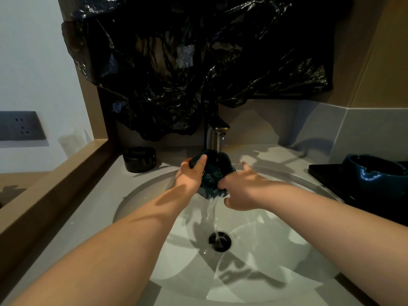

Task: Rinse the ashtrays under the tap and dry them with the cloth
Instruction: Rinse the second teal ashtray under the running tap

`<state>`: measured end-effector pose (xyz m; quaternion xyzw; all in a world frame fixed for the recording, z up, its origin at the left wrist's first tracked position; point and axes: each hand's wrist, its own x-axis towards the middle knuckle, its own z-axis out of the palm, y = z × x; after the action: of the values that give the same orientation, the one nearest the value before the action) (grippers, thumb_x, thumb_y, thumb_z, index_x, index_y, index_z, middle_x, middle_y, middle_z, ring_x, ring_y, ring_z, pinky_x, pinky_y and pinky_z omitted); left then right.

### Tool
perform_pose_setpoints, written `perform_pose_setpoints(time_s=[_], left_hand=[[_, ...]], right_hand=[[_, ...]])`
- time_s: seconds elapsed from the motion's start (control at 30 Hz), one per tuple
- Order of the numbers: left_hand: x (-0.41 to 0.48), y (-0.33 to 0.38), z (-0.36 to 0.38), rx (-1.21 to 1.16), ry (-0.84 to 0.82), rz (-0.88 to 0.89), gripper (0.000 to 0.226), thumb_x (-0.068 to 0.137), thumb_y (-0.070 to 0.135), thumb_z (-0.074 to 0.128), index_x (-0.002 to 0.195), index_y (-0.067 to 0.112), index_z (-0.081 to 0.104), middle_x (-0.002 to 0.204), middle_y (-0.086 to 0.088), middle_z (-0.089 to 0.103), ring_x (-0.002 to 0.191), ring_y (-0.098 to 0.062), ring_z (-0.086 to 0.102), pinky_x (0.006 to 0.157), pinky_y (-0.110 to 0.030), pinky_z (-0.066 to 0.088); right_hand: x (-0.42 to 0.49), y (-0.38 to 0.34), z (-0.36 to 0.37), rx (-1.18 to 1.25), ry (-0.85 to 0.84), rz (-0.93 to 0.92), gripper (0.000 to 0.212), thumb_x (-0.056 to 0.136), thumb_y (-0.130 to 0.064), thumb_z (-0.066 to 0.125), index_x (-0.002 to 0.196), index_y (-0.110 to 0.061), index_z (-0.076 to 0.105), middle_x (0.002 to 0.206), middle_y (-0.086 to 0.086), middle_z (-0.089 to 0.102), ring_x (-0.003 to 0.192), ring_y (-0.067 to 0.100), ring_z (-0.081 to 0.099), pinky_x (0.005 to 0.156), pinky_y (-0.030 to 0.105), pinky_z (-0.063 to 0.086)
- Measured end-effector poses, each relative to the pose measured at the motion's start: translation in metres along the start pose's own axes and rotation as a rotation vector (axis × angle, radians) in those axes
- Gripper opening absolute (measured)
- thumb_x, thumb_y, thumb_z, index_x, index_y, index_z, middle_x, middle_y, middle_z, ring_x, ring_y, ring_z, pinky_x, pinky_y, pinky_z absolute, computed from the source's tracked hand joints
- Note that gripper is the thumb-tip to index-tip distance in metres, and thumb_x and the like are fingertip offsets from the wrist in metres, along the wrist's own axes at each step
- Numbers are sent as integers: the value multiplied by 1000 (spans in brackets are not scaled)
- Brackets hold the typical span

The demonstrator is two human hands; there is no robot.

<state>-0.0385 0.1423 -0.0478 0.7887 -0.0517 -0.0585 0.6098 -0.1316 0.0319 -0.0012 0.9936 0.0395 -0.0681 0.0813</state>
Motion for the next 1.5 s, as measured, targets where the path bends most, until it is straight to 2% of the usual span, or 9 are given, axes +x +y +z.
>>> perform_pose_setpoints(time_s=[0.13, 0.27, 0.57, 0.7, 1.03, 1.17, 1.23, 1.43, 1.5], left_hand=[[-8, 10, -1, -95, -63, -112, 60, 85, 64, 50, 119, 15, 53, 111, -13, 64, 95, -32, 65, 75, -47, 60], [-12, 12, -3, -251, -121, -275, 32, 91, 37, 62, 108, 10, 58, 106, -19, 67, 89, -36, 67, 71, -49, 58], [-14, 8, -1, -70, -286, -271, 55, 99, 54, 29, 130, 12, 48, 112, -15, 63, 90, -34, 68, 83, -42, 54], [-14, 5, -3, -34, -326, -237, 58, 99, 55, 30, 136, 15, 47, 126, -15, 57, 104, -33, 63, 89, -43, 51], [-9, 1, -7, -254, -420, -357, 62, 97, 57, 35, 138, 11, 44, 133, -19, 52, 118, -41, 53, 92, -52, 43], [-7, 5, -10, -550, -497, -401, 44, 100, 39, 42, 132, 9, 47, 130, -22, 55, 114, -41, 55, 101, -58, 37], [-9, 7, -10, -650, -460, -406, 37, 100, 28, 44, 132, 8, 47, 127, -22, 58, 112, -41, 57, 93, -57, 46], [-9, 8, -8, -533, -257, -335, 30, 94, 24, 60, 119, 8, 54, 117, -19, 61, 102, -37, 61, 67, -45, 55], [-7, 8, -8, -462, -244, -273, 31, 92, 21, 62, 119, 9, 55, 112, -15, 63, 99, -34, 63, 62, -42, 56]], right_hand=[[2, -7, 7, 27, 157, 42, 27, 94, -42, 46, 106, -21, 59, 94, 0, 67, 99, 23, 59, 117, 50, 2], [-2, -19, 18, 268, 278, 4, 19, 94, -26, 50, 109, -17, 59, 101, 9, 64, 100, 29, 56, 92, 36, 40], [14, 15, 32, 1138, 264, 260, 10, 92, -14, 60, 100, -13, 64, 94, 5, 66, 93, 23, 62, 81, 32, 50], [21, 19, 29, 1485, 267, 328, 12, 96, -13, 52, 102, -9, 61, 104, 14, 66, 102, 31, 60, 93, 42, 48], [13, 26, 19, 2413, 303, 323, 24, 99, -8, 39, 115, 1, 55, 116, 20, 63, 104, 34, 61, 87, 49, 47], [6, 29, 18, 2466, 269, 282, 24, 99, -7, 36, 98, 1, 59, 92, 20, 71, 97, 36, 63, 86, 52, 46], [7, 27, 20, 2454, 242, 284, 26, 99, -8, 36, 97, 2, 59, 87, 21, 72, 94, 37, 63, 85, 53, 46], [20, 27, 34, 2080, 142, 286, 39, 96, -46, 45, 117, -18, 61, 114, 9, 67, 110, 28, 61, 90, 47, 51], [22, 26, 38, 1961, 92, 314, 37, 91, -44, 55, 117, -19, 60, 114, 7, 66, 107, 25, 62, 87, 45, 53]])
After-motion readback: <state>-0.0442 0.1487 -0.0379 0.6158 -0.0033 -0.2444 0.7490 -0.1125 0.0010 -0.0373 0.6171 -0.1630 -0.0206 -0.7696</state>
